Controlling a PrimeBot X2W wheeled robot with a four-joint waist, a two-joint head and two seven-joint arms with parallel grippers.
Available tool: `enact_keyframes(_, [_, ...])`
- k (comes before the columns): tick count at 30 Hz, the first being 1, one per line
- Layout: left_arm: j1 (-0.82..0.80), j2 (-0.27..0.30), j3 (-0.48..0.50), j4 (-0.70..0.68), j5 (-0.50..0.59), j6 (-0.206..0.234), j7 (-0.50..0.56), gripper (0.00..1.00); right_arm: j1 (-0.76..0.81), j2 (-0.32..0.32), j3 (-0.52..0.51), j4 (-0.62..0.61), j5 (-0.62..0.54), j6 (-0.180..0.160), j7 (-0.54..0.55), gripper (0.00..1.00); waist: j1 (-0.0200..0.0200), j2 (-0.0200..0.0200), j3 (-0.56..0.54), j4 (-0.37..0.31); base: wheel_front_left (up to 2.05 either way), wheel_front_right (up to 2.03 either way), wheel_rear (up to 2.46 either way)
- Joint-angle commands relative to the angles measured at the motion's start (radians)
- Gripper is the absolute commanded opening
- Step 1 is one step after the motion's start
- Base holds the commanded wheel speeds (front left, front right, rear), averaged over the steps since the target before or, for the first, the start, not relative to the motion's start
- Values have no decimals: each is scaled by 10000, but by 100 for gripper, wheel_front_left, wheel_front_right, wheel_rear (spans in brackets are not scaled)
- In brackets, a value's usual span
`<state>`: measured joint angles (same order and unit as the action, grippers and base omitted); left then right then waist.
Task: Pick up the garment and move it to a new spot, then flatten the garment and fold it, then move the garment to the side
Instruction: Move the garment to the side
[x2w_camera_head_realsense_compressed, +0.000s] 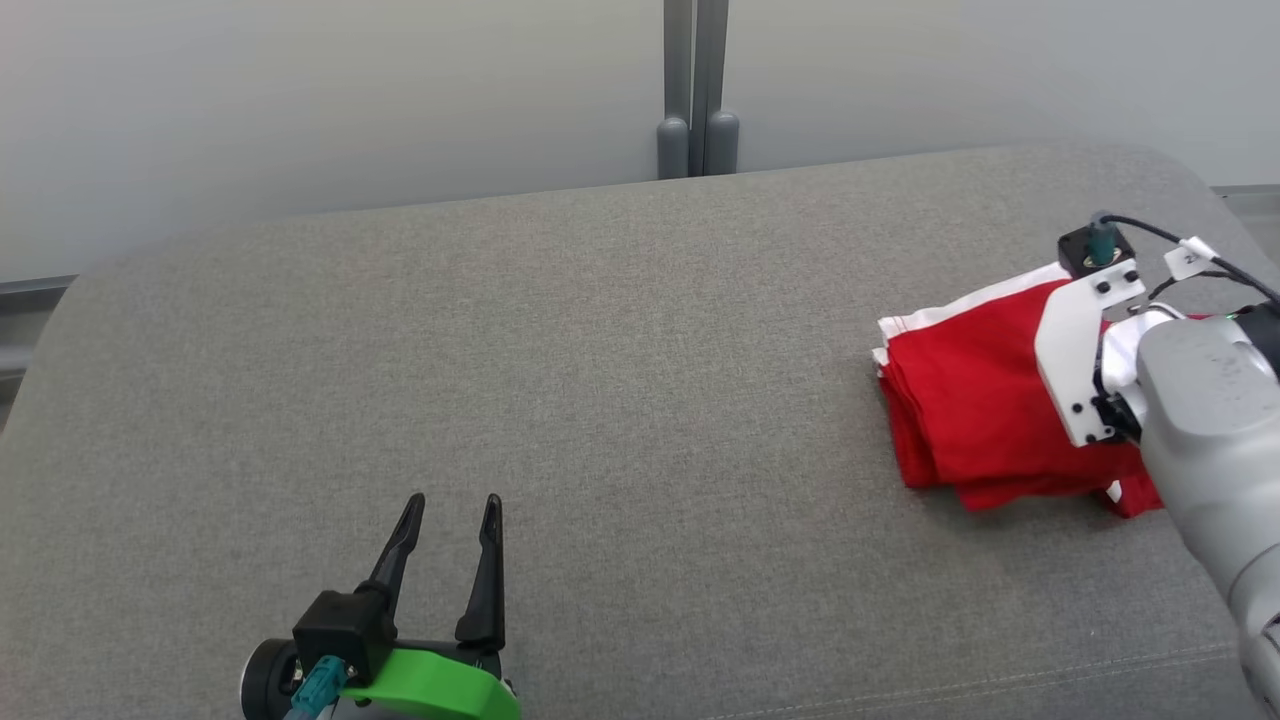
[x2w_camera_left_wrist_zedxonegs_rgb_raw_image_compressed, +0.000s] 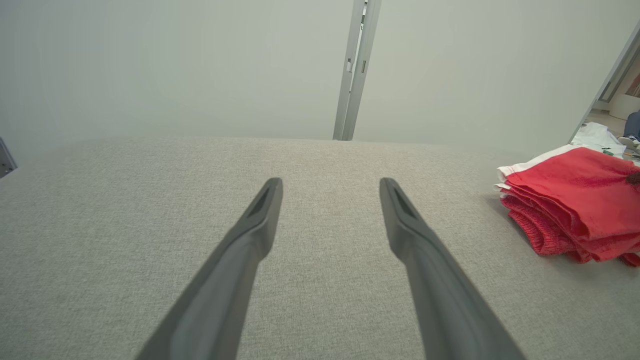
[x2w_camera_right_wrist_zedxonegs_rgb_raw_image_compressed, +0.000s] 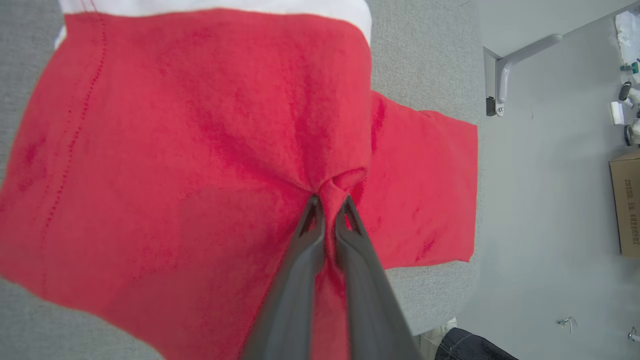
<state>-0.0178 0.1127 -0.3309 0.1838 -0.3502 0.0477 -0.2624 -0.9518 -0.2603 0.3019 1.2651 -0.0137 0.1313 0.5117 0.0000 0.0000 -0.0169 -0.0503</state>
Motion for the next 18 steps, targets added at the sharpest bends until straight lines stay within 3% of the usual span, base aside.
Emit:
enact_keyframes(1, [29, 8, 36, 13, 80, -59, -28, 100, -102, -222, 172, -100, 152, -12, -48, 0, 0, 0, 35, -45, 0, 0, 0])
enact_keyframes(8, [-105, 4, 75, 13, 181, -159, -28, 100, -91, -1148, 796, -800, 961, -12, 73, 0, 0, 0, 325, 95, 0, 0, 0])
enact_keyframes(18, [-392, 153, 124, -47, 275, -196, -28, 100, 528, -2856, 535, -2054, 1467, -15, 707, 0, 0, 0, 974, 372, 0, 0, 0])
